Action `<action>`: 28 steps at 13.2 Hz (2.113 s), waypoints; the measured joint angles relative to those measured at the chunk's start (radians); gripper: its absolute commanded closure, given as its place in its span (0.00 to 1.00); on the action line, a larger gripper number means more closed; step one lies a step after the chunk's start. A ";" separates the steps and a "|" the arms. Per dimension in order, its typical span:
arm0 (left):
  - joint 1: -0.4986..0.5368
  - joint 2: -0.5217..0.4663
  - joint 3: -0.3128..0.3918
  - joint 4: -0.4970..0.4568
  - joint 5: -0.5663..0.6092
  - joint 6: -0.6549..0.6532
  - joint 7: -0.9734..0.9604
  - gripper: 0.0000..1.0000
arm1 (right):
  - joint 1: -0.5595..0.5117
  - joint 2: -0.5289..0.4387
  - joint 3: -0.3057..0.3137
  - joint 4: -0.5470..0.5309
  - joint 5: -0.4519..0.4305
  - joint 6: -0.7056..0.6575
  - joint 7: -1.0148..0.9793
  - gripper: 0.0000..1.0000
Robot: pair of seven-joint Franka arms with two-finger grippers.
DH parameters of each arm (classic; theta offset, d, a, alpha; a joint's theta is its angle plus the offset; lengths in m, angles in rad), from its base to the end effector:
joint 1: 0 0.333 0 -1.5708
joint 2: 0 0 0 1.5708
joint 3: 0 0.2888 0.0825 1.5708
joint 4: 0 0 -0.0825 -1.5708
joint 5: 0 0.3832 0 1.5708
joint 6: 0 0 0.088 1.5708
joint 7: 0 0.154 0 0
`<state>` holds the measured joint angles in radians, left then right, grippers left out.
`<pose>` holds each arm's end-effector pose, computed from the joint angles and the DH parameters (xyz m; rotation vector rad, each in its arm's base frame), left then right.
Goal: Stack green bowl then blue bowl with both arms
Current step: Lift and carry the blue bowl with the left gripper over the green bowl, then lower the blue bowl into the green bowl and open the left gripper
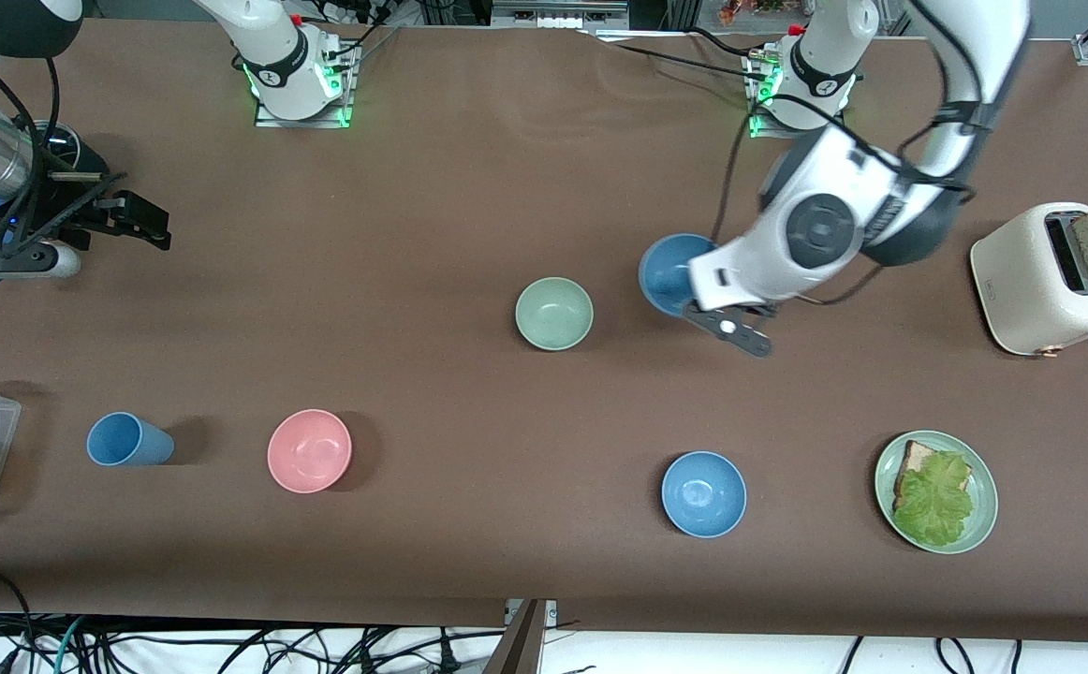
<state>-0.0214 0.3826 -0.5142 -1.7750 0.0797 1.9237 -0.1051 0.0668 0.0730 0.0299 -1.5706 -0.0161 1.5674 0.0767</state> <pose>0.5272 -0.2909 0.2833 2.9953 -0.6870 -0.3230 0.5652 0.0519 0.5092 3.1188 0.0321 -0.1165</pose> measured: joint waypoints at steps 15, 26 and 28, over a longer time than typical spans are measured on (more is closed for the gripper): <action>-0.243 0.369 0.014 0.289 0.018 0.113 -0.222 1.00 | -0.002 0.008 -0.004 0.000 0.000 0.000 -0.013 0.00; -0.249 0.387 0.033 0.294 0.048 0.163 -0.222 0.00 | -0.002 0.008 -0.004 0.002 0.000 0.001 -0.014 0.00; -0.237 0.385 0.035 0.308 0.048 0.157 -0.222 0.00 | -0.002 0.008 -0.004 0.004 0.000 0.001 -0.014 0.00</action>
<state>-0.2588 0.7672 -0.4787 -1.4665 0.1277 2.0806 -0.3268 0.0649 0.0814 0.0261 -1.5668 -0.0162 1.5687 0.0628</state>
